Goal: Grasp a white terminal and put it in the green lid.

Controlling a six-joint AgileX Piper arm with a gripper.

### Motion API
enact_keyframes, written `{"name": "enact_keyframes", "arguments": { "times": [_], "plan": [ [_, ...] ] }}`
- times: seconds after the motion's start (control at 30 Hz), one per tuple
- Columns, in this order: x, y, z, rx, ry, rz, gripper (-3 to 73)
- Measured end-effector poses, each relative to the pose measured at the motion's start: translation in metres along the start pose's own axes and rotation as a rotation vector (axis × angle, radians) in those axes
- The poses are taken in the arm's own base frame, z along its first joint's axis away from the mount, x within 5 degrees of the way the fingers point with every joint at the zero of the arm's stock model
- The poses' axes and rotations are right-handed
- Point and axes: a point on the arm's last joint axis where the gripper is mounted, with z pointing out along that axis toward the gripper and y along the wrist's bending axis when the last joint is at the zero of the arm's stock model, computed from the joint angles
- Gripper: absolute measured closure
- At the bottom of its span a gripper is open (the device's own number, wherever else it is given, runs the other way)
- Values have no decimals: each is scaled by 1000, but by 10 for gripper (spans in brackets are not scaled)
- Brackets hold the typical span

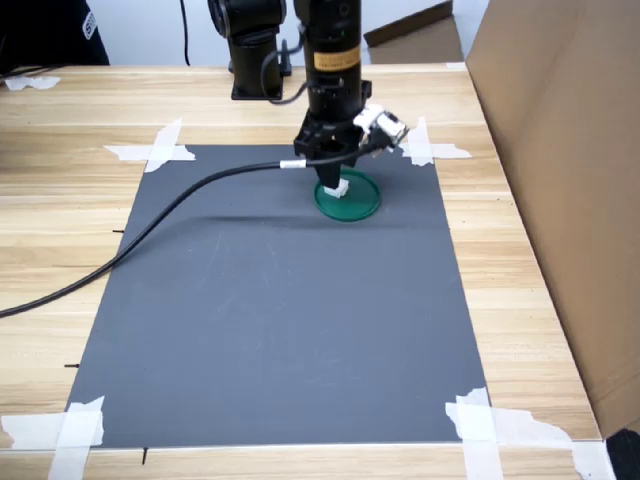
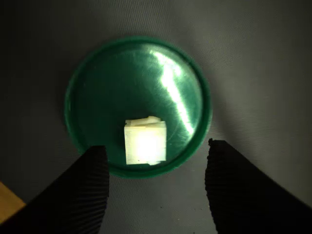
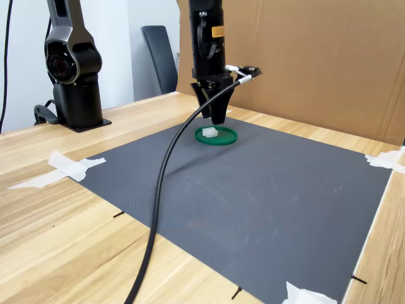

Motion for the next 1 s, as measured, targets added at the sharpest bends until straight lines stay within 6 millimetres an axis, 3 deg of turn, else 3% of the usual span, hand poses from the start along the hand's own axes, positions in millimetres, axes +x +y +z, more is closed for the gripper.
{"name": "enact_keyframes", "arguments": {
  "times": [0.27,0.33,0.47,0.53,0.73,0.8,1.0],
  "plan": [
    [8,-1,-63,110,-204,132,189],
    [12,-4,-69,123,-219,157,189],
    [40,-21,-105,248,-296,292,193],
    [61,-28,-127,338,-331,370,224],
    [87,-25,-160,473,-401,472,373],
    [96,-19,-179,551,-471,513,459],
    [113,6,-221,715,-687,611,618]
  ]
}}
